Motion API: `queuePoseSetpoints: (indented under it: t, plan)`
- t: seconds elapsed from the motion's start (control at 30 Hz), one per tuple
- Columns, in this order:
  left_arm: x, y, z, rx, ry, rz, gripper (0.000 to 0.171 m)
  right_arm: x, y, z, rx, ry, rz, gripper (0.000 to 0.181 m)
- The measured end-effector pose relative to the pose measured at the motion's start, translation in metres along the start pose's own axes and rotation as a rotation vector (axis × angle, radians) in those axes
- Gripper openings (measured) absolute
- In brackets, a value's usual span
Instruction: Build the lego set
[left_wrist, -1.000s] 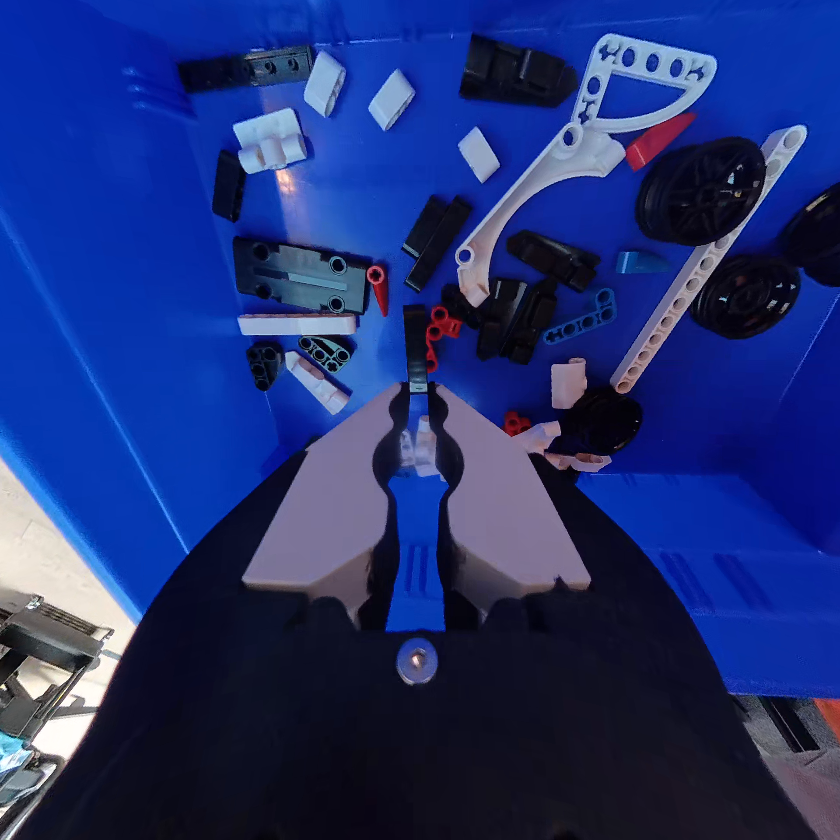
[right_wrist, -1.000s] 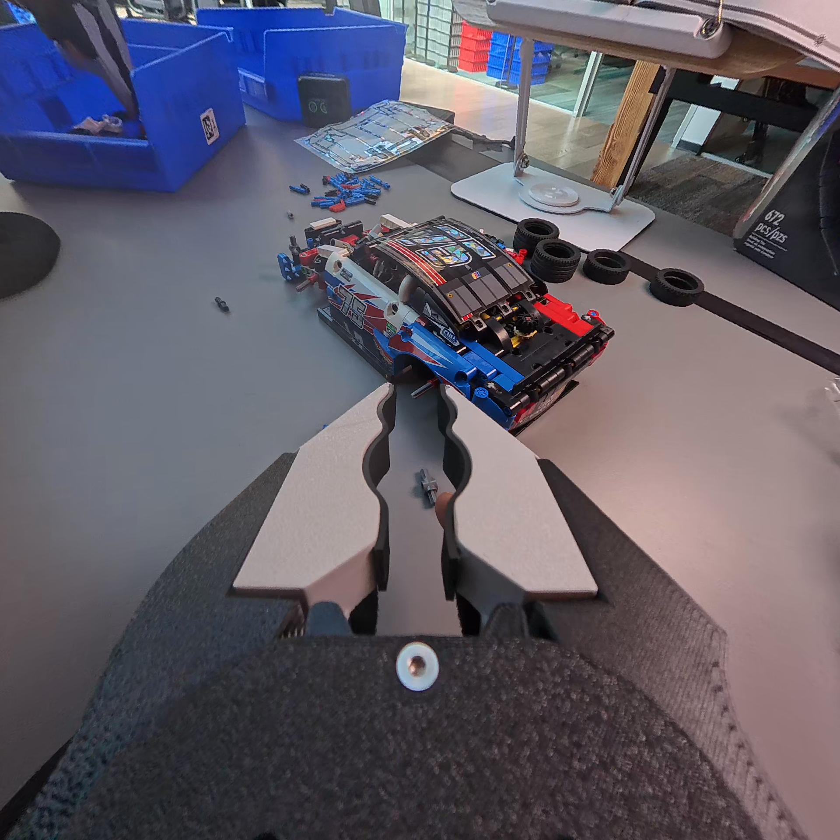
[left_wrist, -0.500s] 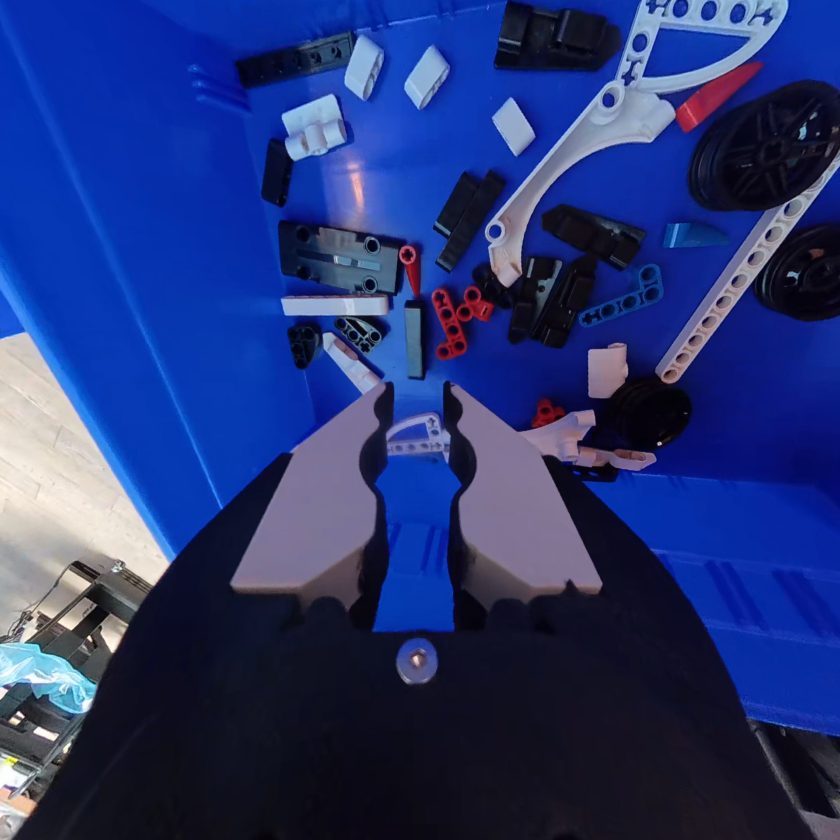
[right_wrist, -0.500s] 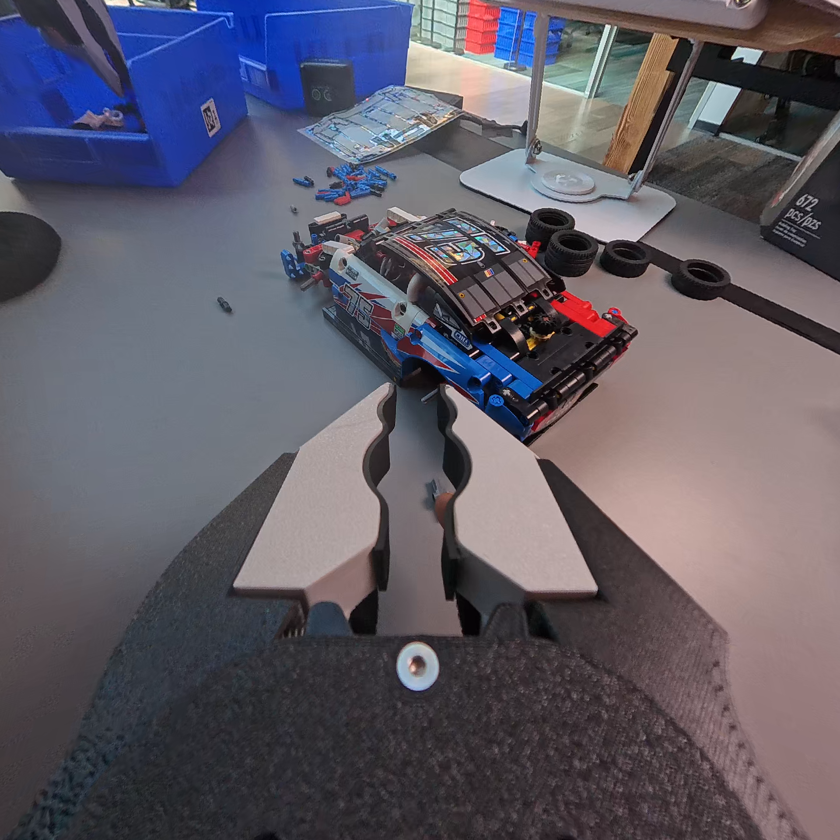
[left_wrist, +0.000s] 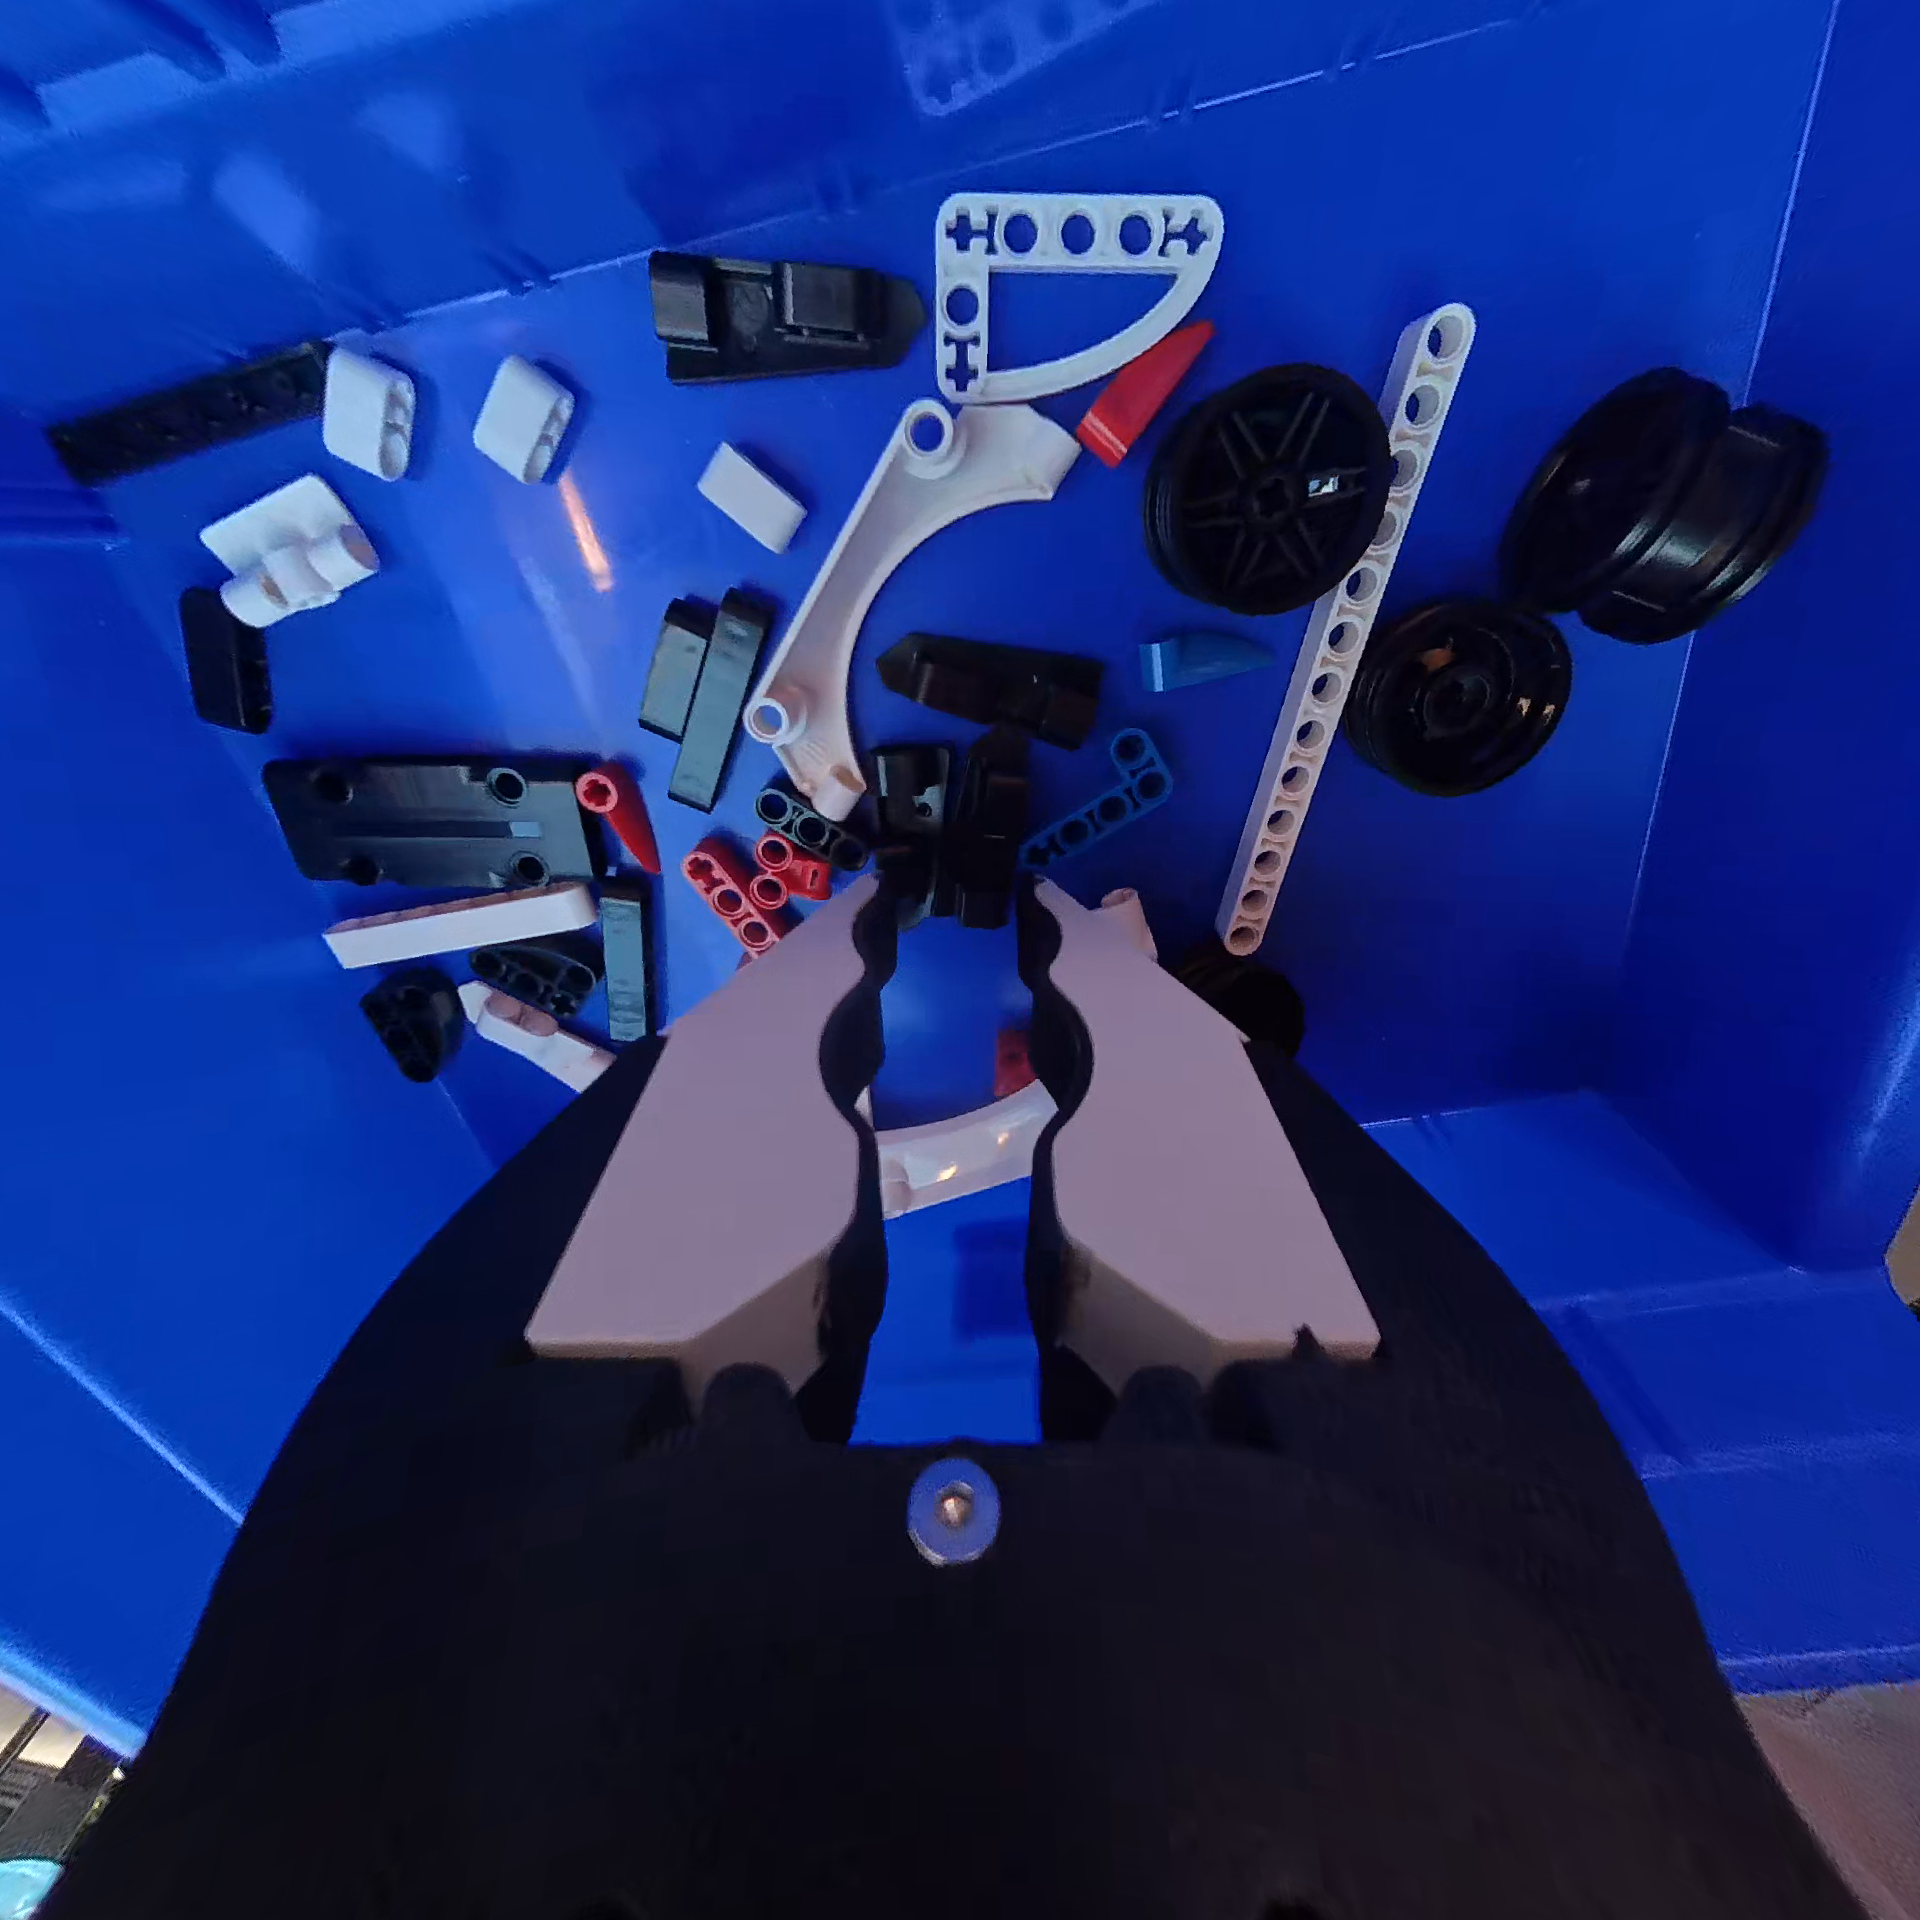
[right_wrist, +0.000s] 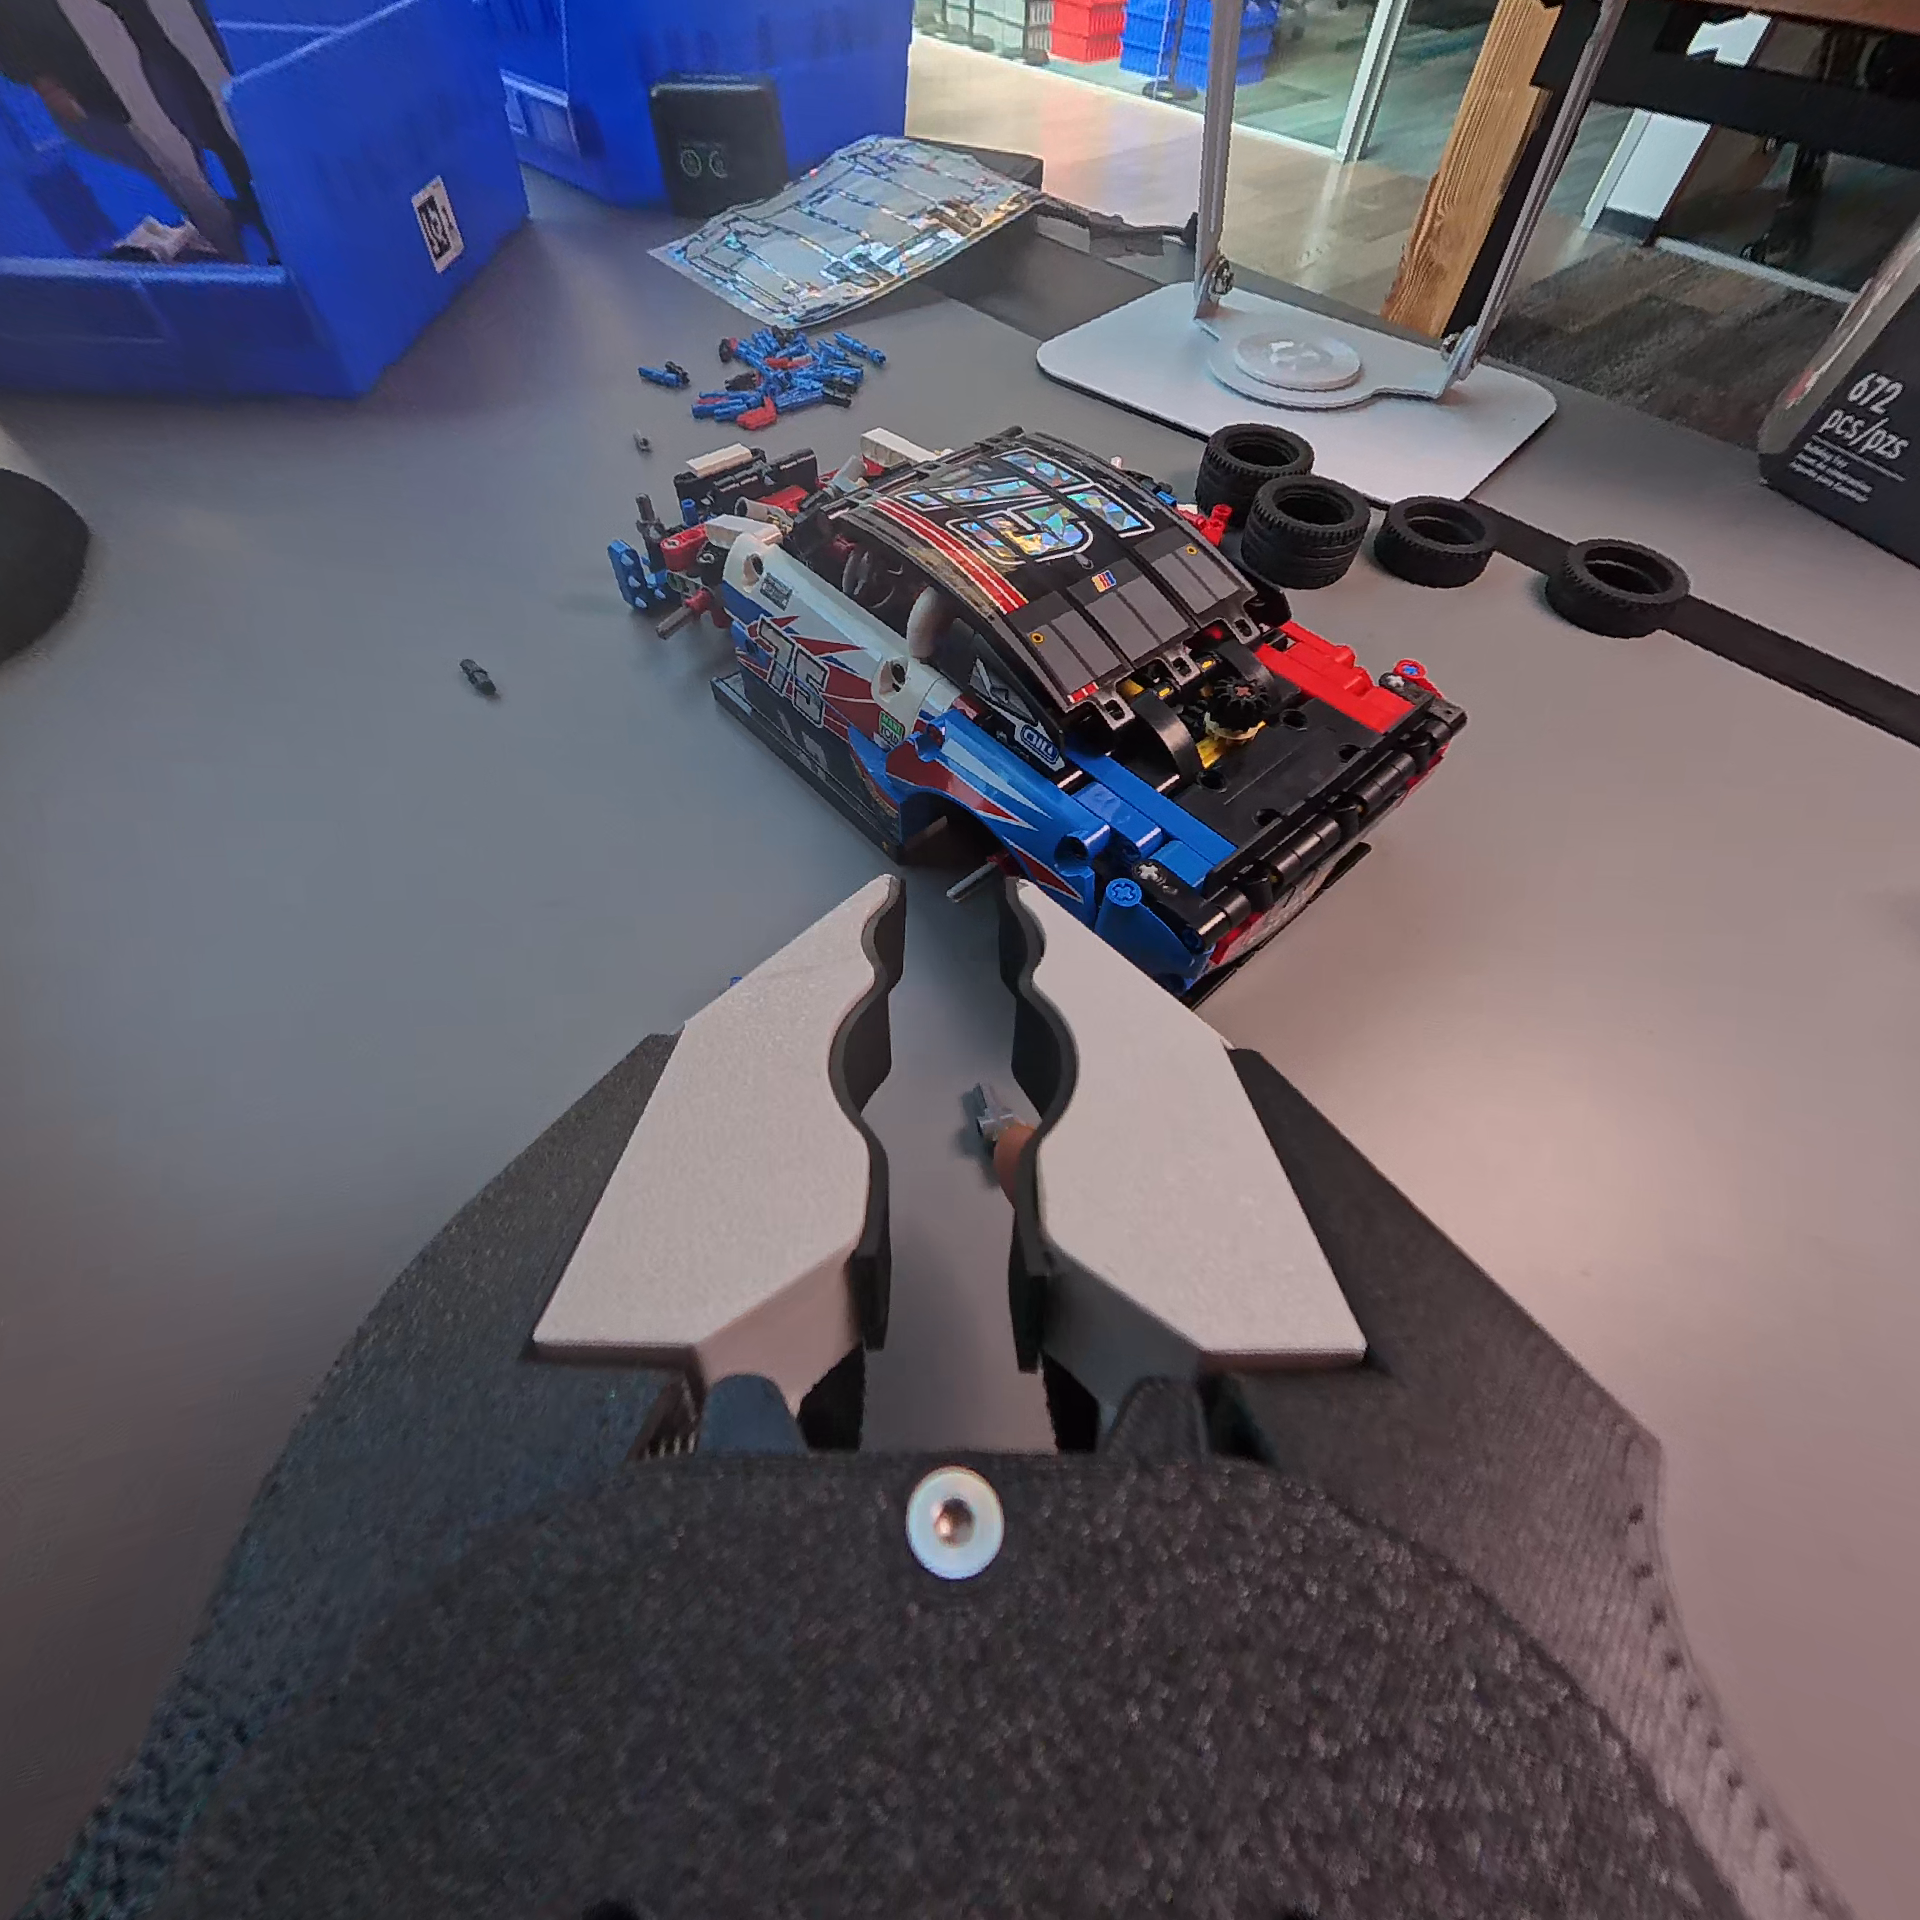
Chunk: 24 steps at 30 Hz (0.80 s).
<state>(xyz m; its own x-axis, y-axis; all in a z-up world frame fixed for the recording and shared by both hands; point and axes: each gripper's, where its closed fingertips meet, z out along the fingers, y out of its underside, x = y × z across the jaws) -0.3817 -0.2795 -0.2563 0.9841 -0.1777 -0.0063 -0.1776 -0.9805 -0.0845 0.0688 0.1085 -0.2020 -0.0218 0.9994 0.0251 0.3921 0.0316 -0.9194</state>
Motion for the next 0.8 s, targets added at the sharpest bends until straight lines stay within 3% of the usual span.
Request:
queuePoseSetpoints:
  t: [0.17, 0.27, 0.4, 0.53, 0.8]
  plan:
    - [-0.01, 0.006, 0.0, -0.035, -0.044, 0.012, 0.0, 0.001, 0.002, 0.002, -0.009, 0.004, 0.005, 0.015]
    - [-0.021, 0.015, -0.001, -0.072, -0.096, -0.006, 0.0, 0.002, 0.002, 0.002, -0.012, 0.006, 0.006, 0.015]
    - [-0.053, 0.041, -0.011, -0.184, -0.276, -0.042, 0.0, 0.003, 0.003, 0.003, -0.014, 0.01, 0.009, 0.015]
    - [-0.066, 0.04, -0.024, -0.136, -0.37, -0.091, 0.017, 0.004, 0.003, 0.004, -0.017, 0.011, 0.01, 0.015]
    - [-0.07, 0.033, -0.05, -0.003, -0.424, -0.137, 0.022, 0.003, 0.004, 0.006, -0.024, 0.01, 0.012, 0.015]
